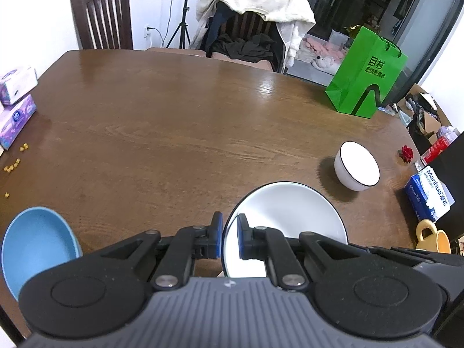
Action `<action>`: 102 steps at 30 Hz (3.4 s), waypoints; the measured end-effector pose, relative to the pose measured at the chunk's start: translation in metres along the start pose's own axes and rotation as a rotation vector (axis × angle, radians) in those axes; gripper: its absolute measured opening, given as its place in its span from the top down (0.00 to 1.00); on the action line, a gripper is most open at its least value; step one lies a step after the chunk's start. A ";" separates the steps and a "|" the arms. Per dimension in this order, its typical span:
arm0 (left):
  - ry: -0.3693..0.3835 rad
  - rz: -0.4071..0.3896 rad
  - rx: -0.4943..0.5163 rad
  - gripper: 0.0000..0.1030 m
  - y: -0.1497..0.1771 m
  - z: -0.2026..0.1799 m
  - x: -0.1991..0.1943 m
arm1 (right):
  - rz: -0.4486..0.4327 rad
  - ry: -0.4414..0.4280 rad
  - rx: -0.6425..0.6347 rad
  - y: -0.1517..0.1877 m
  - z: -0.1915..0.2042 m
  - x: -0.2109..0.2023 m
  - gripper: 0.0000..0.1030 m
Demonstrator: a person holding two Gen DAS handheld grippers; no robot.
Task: Organize plates and bowls
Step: 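Carry the white bowl with both grippers toward the blue bowl, then lower the white bowl with both grippers into the blue bowl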
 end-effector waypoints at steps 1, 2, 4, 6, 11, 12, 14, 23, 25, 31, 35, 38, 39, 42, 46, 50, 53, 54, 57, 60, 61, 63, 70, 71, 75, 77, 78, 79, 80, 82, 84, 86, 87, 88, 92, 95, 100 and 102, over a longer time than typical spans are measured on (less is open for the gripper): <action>-0.001 0.000 -0.004 0.90 0.001 0.002 -0.001 | 0.002 -0.003 -0.003 0.001 0.001 0.000 0.92; -0.003 -0.001 -0.007 0.90 0.003 0.003 -0.003 | 0.003 -0.005 -0.006 0.002 0.003 -0.001 0.92; -0.007 0.000 -0.012 0.90 0.005 0.006 -0.005 | 0.005 -0.010 -0.012 0.004 0.005 -0.001 0.92; -0.011 -0.001 -0.016 0.90 0.007 0.009 -0.007 | 0.007 -0.014 -0.017 0.007 0.008 -0.002 0.92; -0.015 -0.003 -0.026 0.90 0.009 0.015 -0.012 | 0.011 -0.023 -0.026 0.011 0.014 -0.002 0.92; -0.014 -0.005 -0.029 0.90 0.010 0.016 -0.013 | 0.011 -0.024 -0.028 0.012 0.015 -0.003 0.91; -0.012 -0.006 -0.033 0.90 0.010 0.018 -0.013 | 0.009 -0.024 -0.032 0.013 0.018 -0.004 0.92; -0.004 0.002 -0.045 0.90 0.018 0.030 -0.017 | 0.017 -0.020 -0.042 0.020 0.028 -0.006 0.91; -0.003 0.003 -0.045 0.90 0.019 0.034 -0.018 | 0.020 -0.018 -0.046 0.022 0.030 -0.006 0.92; -0.009 0.011 -0.050 0.90 0.024 0.045 -0.022 | 0.029 -0.020 -0.050 0.028 0.040 -0.005 0.91; -0.014 0.012 -0.055 0.90 0.026 0.053 -0.026 | 0.034 -0.022 -0.061 0.033 0.050 -0.006 0.91; -0.017 0.011 -0.057 0.90 0.028 0.058 -0.030 | 0.036 -0.027 -0.065 0.035 0.055 -0.007 0.91; -0.018 0.011 -0.059 0.90 0.028 0.060 -0.031 | 0.037 -0.029 -0.066 0.036 0.057 -0.008 0.91; -0.021 0.009 -0.065 0.90 0.030 0.065 -0.035 | 0.038 -0.036 -0.070 0.038 0.063 -0.009 0.91; -0.030 0.009 -0.071 0.90 0.033 0.072 -0.040 | 0.039 -0.045 -0.079 0.040 0.071 -0.011 0.91; -0.039 0.008 -0.075 0.90 0.035 0.081 -0.044 | 0.044 -0.052 -0.092 0.043 0.080 -0.012 0.91; -0.045 0.009 -0.083 0.90 0.037 0.088 -0.047 | 0.049 -0.061 -0.098 0.045 0.086 -0.012 0.91; -0.047 0.009 -0.085 0.90 0.037 0.090 -0.048 | 0.051 -0.063 -0.099 0.045 0.089 -0.012 0.91; -0.055 0.010 -0.093 0.90 0.039 0.098 -0.051 | 0.056 -0.069 -0.108 0.047 0.096 -0.011 0.91; -0.061 0.009 -0.101 0.90 0.039 0.106 -0.052 | 0.059 -0.074 -0.118 0.047 0.104 -0.011 0.91; -0.063 0.008 -0.105 0.90 0.039 0.109 -0.053 | 0.060 -0.076 -0.120 0.048 0.107 -0.010 0.91; -0.066 0.007 -0.110 0.90 0.040 0.114 -0.055 | 0.062 -0.080 -0.126 0.048 0.113 -0.010 0.91; -0.078 0.002 -0.131 0.90 0.040 0.135 -0.062 | 0.066 -0.091 -0.146 0.048 0.134 -0.008 0.91; -0.079 0.001 -0.135 0.90 0.040 0.138 -0.063 | 0.066 -0.093 -0.149 0.048 0.138 -0.008 0.91; -0.087 0.000 -0.147 0.90 0.038 0.150 -0.065 | 0.068 -0.100 -0.162 0.048 0.150 -0.007 0.91; -0.091 0.000 -0.152 0.90 0.038 0.157 -0.066 | 0.070 -0.103 -0.169 0.048 0.157 -0.006 0.91; -0.092 -0.001 -0.154 0.90 0.038 0.159 -0.067 | 0.070 -0.105 -0.172 0.048 0.160 -0.006 0.91; -0.093 -0.001 -0.156 0.90 0.037 0.163 -0.067 | 0.071 -0.106 -0.176 0.048 0.163 -0.005 0.91; -0.094 -0.001 -0.158 0.90 0.037 0.165 -0.067 | 0.072 -0.108 -0.177 0.048 0.165 -0.005 0.91; -0.097 -0.001 -0.160 0.90 0.036 0.170 -0.068 | 0.073 -0.110 -0.180 0.048 0.170 -0.004 0.91; -0.099 -0.002 -0.164 0.90 0.035 0.176 -0.069 | 0.075 -0.112 -0.182 0.047 0.176 -0.003 0.91; -0.102 -0.003 -0.168 0.90 0.034 0.182 -0.070 | 0.076 -0.115 -0.186 0.046 0.182 -0.002 0.91; -0.104 -0.004 -0.170 0.90 0.034 0.184 -0.070 | 0.076 -0.116 -0.188 0.046 0.185 -0.001 0.91; -0.105 -0.004 -0.172 0.90 0.034 0.187 -0.071 | 0.076 -0.117 -0.191 0.046 0.188 -0.001 0.91; -0.110 -0.006 -0.182 0.90 0.034 0.199 -0.072 | 0.078 -0.120 -0.199 0.045 0.201 0.001 0.91; -0.113 -0.004 -0.194 0.90 0.035 0.210 -0.072 | 0.082 -0.121 -0.205 0.045 0.211 0.004 0.91; -0.125 -0.004 -0.199 0.90 0.036 0.224 -0.074 | 0.089 -0.124 -0.220 0.047 0.227 0.008 0.91; -0.132 -0.005 -0.200 0.90 0.036 0.230 -0.075 | 0.090 -0.127 -0.227 0.047 0.234 0.009 0.91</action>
Point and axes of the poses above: each gripper's, at about its wrist camera, not at the fingertips, and x roughly the way its jaws point, z to its left, y to its underside, the point moved 3 cm from there along x, roughly the way its jaws point, and after that the axes turned 3 degrees about y, right-handed, at the moved point
